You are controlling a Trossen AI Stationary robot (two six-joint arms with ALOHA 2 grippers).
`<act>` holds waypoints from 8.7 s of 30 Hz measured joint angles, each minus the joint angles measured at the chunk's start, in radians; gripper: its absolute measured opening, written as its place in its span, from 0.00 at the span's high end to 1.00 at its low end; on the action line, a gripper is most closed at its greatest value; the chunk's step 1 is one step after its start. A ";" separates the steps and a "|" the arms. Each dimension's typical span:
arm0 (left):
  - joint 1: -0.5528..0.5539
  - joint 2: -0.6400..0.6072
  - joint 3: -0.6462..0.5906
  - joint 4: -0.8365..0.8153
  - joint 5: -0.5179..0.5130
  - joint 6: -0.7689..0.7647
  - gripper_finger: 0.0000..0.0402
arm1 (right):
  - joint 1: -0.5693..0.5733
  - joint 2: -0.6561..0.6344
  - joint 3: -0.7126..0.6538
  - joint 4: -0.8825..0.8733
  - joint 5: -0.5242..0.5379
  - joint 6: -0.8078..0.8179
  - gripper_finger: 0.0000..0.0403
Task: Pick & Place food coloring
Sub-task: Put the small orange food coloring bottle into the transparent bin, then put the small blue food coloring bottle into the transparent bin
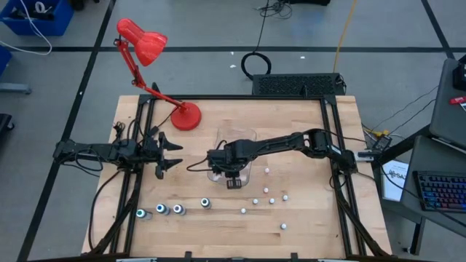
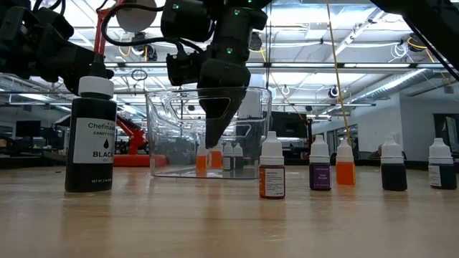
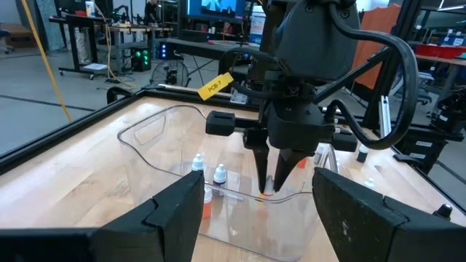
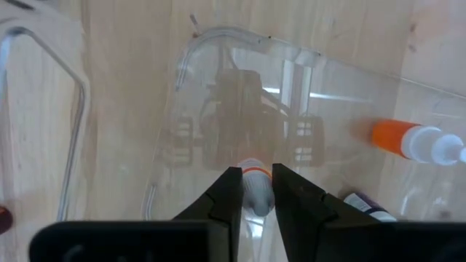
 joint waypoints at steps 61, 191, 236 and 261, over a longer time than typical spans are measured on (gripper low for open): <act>0.000 0.000 0.000 0.000 0.000 0.000 0.37 | 0.026 -0.324 0.000 -0.482 0.016 0.455 0.66; 0.000 0.000 0.000 0.000 0.000 0.000 0.37 | -0.049 -0.225 0.181 -0.384 0.179 0.096 0.90; 0.000 0.000 0.000 0.000 0.000 0.000 0.37 | -0.122 -0.088 -0.210 0.081 -0.182 -0.024 0.89; 0.000 0.000 0.000 -0.001 0.000 0.000 0.37 | -0.080 -0.351 -0.213 -0.033 -0.137 0.242 0.59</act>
